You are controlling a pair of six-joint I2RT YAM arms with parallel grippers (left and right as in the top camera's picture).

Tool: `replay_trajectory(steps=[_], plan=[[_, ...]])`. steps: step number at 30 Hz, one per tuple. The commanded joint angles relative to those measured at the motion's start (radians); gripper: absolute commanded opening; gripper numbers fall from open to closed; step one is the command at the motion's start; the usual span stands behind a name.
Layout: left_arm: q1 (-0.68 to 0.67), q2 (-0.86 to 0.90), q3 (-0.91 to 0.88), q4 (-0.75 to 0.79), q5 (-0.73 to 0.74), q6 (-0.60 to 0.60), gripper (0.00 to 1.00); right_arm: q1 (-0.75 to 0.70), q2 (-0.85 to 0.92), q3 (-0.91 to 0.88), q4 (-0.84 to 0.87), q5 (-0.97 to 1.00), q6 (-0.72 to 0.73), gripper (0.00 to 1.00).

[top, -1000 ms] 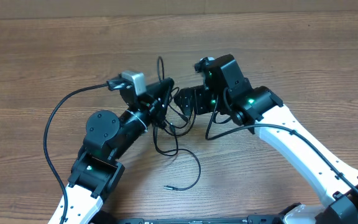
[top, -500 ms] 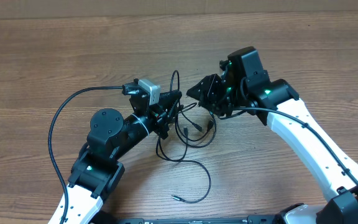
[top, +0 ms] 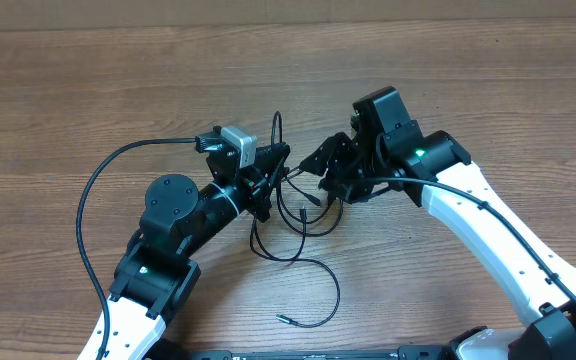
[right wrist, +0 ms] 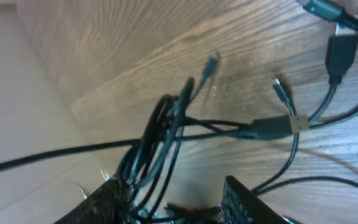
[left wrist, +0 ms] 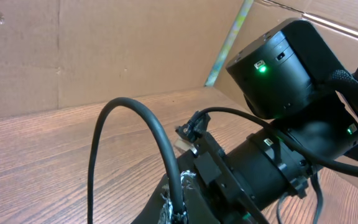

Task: Untangle cables

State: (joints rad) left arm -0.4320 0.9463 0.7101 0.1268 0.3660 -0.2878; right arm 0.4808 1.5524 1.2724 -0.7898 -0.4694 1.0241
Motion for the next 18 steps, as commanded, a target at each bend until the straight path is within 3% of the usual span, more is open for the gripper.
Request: replay_trajectory(steps=[1, 4, 10, 11, 13, 18], plan=[[0.000, -0.019, 0.002, 0.016, -0.006, -0.006, 0.04, 0.034, 0.024, 0.000, 0.049, 0.051, 0.057, 0.45], [0.000, -0.019, 0.002, 0.026, -0.005, -0.009, 0.04, 0.060, 0.039, 0.000, 0.100, 0.098, 0.058, 0.45], [0.000, -0.019, 0.002, 0.056, -0.003, -0.027, 0.04, 0.092, 0.082, 0.000, 0.087, 0.109, 0.121, 0.28], [0.000, -0.019, 0.002, 0.057, -0.003, -0.027, 0.04, 0.095, 0.091, 0.000, 0.086, 0.110, 0.130, 0.24], [0.000, -0.019, 0.002, 0.056, -0.003, -0.027, 0.04, 0.097, 0.105, 0.000, 0.086, 0.110, 0.132, 0.04], [0.001, -0.019, 0.002, -0.018, -0.042, -0.022, 0.04, 0.077, 0.089, 0.009, 0.095, 0.108, 0.011, 0.04]])
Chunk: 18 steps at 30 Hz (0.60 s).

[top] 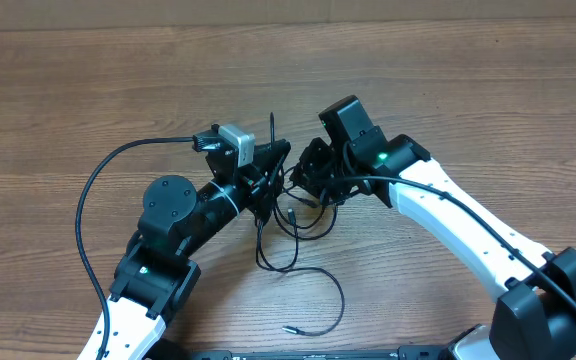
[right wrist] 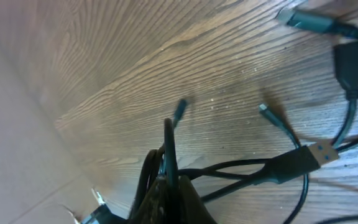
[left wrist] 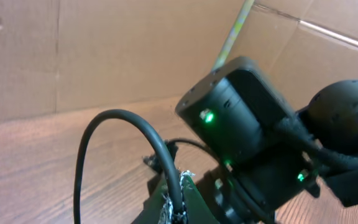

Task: Untangle cables

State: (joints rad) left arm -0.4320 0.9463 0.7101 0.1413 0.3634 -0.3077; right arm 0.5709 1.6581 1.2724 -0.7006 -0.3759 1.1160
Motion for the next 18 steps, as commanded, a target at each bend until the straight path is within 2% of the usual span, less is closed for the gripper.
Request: replay_trajectory(steps=[1, 6, 10, 17, 18], plan=[[0.001, -0.019, 0.002, -0.069, -0.064, -0.002, 0.04, -0.025, -0.029, 0.017, -0.001, 0.004, -0.107, 0.04], [0.001, -0.019, 0.001, -0.307, -0.185, -0.003, 0.04, -0.146, -0.142, 0.072, -0.023, -0.177, -0.291, 0.04], [0.001, -0.010, -0.002, -0.430, -0.239, -0.003, 0.04, -0.274, -0.237, 0.081, -0.018, -0.316, -0.380, 0.04], [0.001, 0.064, -0.002, -0.505, -0.271, -0.003, 0.04, -0.516, -0.322, 0.081, 0.011, -0.687, -0.495, 0.04], [0.001, 0.095, -0.002, -0.505, -0.277, -0.003, 0.04, -0.562, -0.322, 0.081, 0.043, -0.800, -0.496, 0.04]])
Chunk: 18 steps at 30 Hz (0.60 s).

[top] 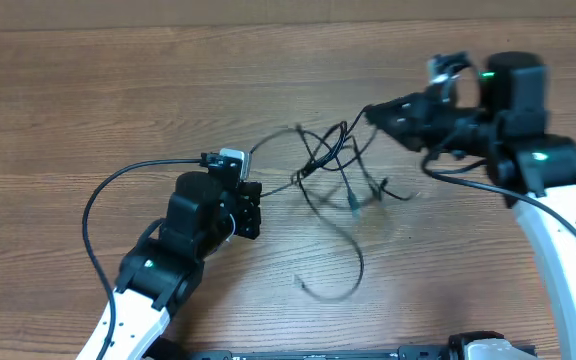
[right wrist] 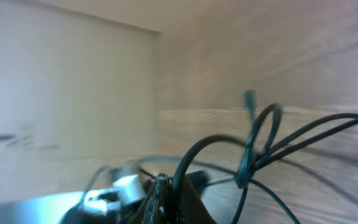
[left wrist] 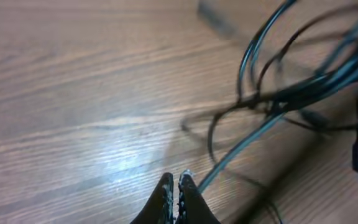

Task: Untangle cables

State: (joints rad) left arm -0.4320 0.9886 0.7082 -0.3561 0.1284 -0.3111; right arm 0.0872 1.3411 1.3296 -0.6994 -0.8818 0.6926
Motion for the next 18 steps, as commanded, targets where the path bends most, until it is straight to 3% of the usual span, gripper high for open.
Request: replay_trajectory(steps=[1, 5, 10, 14, 18], plan=[[0.000, 0.072, 0.000, -0.008, -0.053, -0.002, 0.04, -0.105, -0.005, 0.024, 0.071, -0.363, -0.072, 0.04], [0.001, 0.153, 0.000, -0.009, -0.083, -0.016, 0.04, -0.193, -0.005, 0.024, 0.212, -0.539, -0.068, 0.04], [0.003, 0.222, 0.000, 0.014, -0.200, -0.061, 0.04, -0.277, -0.005, 0.021, 0.234, -0.493, -0.118, 0.04], [0.024, 0.196, 0.023, 0.062, -0.289, -0.060, 0.04, -0.312, -0.004, 0.018, 0.129, -0.254, -0.196, 0.04], [0.049, 0.141, 0.089, 0.081, -0.202, -0.053, 0.04, -0.296, -0.004, 0.018, -0.090, 0.175, -0.254, 0.09]])
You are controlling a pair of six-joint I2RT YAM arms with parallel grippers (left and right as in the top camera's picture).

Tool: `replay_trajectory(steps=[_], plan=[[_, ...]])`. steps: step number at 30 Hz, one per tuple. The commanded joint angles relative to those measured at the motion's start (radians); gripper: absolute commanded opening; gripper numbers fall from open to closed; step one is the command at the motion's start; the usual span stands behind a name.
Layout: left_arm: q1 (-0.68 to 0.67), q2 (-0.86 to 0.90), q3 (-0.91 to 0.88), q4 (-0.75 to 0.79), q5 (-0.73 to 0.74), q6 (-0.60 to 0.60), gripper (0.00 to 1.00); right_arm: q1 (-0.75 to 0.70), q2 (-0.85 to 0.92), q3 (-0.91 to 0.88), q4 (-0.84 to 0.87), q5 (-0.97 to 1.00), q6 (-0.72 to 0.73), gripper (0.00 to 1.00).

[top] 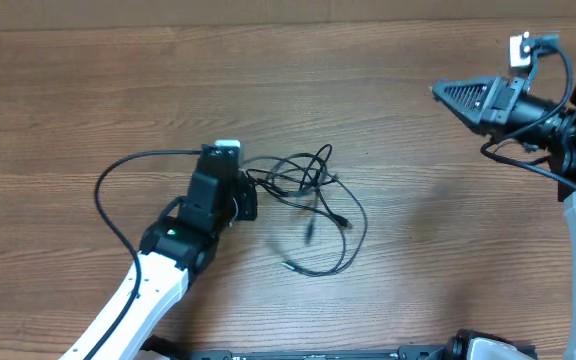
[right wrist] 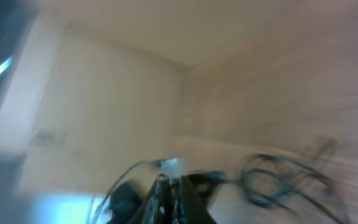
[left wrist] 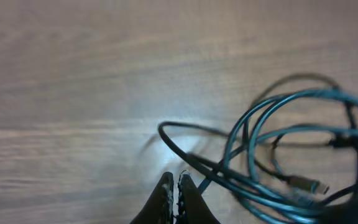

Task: Untangle cables

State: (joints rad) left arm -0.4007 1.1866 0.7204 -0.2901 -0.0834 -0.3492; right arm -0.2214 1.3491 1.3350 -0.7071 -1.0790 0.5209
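The thin black cables [top: 303,195] lie in loose overlapping loops at the middle of the wooden table [top: 88,90], with small connector ends [top: 308,230] trailing toward the front. My left gripper [top: 251,197] sits at the tangle's left edge. In the left wrist view its tips [left wrist: 176,179] are shut, and a teal-looking strand [left wrist: 278,143] runs out from them. My right gripper [top: 436,91] hangs far to the upper right, shut to a point, with no cable on it. The right wrist view is blurred, showing the tips [right wrist: 169,182] and the distant cables [right wrist: 278,177].
My left arm's own thick black lead [top: 108,190] arcs over the table left of the tangle. A cardboard wall [top: 268,10] borders the far edge. The right arm runs down the right border.
My right gripper was at the upper right with strands stretched between it and the left gripper. It now stands farther right without cable, and the tangle has dropped into loose loops beside the left gripper.
Both grippers first met at the knot in the table's middle. The right one then pressed closer into the tangle. After that it was high at the right with strands stretched out from the left gripper. Now the cables lie slack and more spread.
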Motion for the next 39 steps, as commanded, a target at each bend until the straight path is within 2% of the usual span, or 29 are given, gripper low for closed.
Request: replay_trajectory(steps=[1, 4, 8, 11, 13, 17, 25, 28, 33, 39], plan=[[0.018, -0.070, 0.096, 0.016, 0.043, -0.002, 0.04, 0.023, -0.012, 0.013, -0.122, 0.441, -0.085, 0.13], [0.018, -0.097, 0.141, 0.021, 0.115, 0.015, 0.04, 0.072, -0.012, 0.013, -0.220, 0.578, -0.089, 0.20], [0.018, -0.112, 0.187, 0.056, 0.208, 0.013, 0.04, 0.173, -0.012, 0.013, -0.290, 0.585, -0.165, 0.32], [0.018, -0.116, 0.211, 0.098, 0.295, 0.013, 0.04, 0.272, -0.012, 0.013, -0.298, 0.587, -0.238, 0.54], [0.018, -0.116, 0.216, 0.129, 0.344, 0.013, 0.04, 0.338, -0.011, 0.013, -0.285, 0.610, -0.261, 0.62], [0.018, -0.116, 0.216, 0.135, 0.417, 0.013, 0.04, 0.433, -0.005, 0.013, -0.244, 0.641, -0.249, 0.69], [0.018, -0.118, 0.226, 0.187, 0.583, 0.013, 0.04, 0.544, 0.084, 0.013, -0.191, 0.692, -0.088, 0.76], [0.018, -0.118, 0.237, 0.187, 0.607, 0.013, 0.04, 0.576, 0.136, 0.013, -0.150, 0.689, -0.079, 0.82], [0.018, -0.123, 0.240, 0.189, 0.632, 0.013, 0.04, 0.620, 0.187, 0.013, -0.084, 0.647, -0.084, 0.84], [0.018, -0.129, 0.240, 0.224, 0.635, 0.008, 0.04, 0.674, 0.212, 0.013, -0.044, 0.641, -0.060, 0.93]])
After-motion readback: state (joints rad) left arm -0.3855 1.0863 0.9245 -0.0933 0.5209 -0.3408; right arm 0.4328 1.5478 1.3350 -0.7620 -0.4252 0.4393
